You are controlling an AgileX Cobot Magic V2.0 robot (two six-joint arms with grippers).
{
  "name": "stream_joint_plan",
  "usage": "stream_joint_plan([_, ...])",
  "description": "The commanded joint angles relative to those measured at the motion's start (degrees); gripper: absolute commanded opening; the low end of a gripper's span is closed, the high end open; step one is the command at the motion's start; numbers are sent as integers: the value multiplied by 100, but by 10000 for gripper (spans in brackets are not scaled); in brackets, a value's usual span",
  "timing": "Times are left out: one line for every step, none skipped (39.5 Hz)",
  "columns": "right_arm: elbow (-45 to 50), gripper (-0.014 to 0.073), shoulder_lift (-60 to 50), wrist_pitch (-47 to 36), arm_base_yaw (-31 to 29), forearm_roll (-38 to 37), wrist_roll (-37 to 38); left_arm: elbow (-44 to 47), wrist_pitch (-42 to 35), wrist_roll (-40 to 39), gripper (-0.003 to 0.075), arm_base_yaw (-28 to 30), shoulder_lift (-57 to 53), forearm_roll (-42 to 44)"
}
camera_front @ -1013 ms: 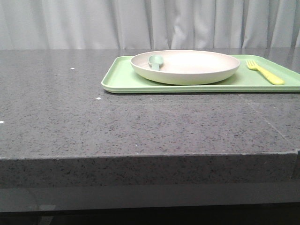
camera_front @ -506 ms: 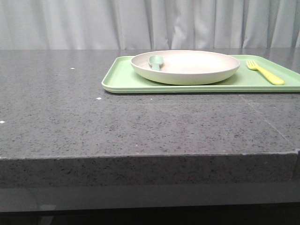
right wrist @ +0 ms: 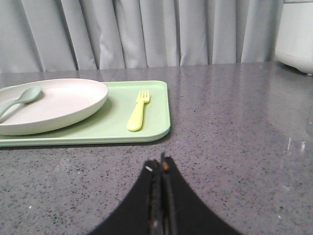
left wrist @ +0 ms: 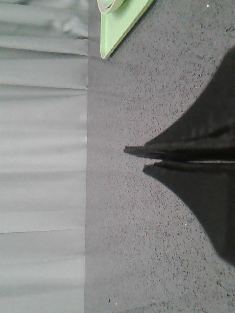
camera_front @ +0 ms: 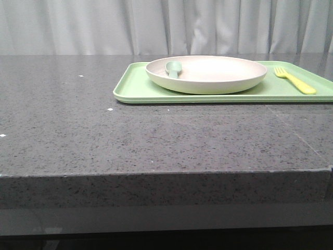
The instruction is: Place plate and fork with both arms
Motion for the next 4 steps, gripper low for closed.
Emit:
stream_joint_plan([-23, -67, -111, -509, -33, 17, -65, 13, -472, -32, -18, -55, -113, -42])
stream_joint_plan([-23, -67, -111, -509, -33, 17, -65, 13, -472, -32, -18, -55, -113, -42])
stream_joint_plan([-23, -67, -111, -509, -33, 17, -65, 13, -472, -32, -18, -55, -113, -42])
stream_joint_plan([-23, -67, -111, -509, -33, 17, -65, 13, -472, -32, -18, -55, -113, -42])
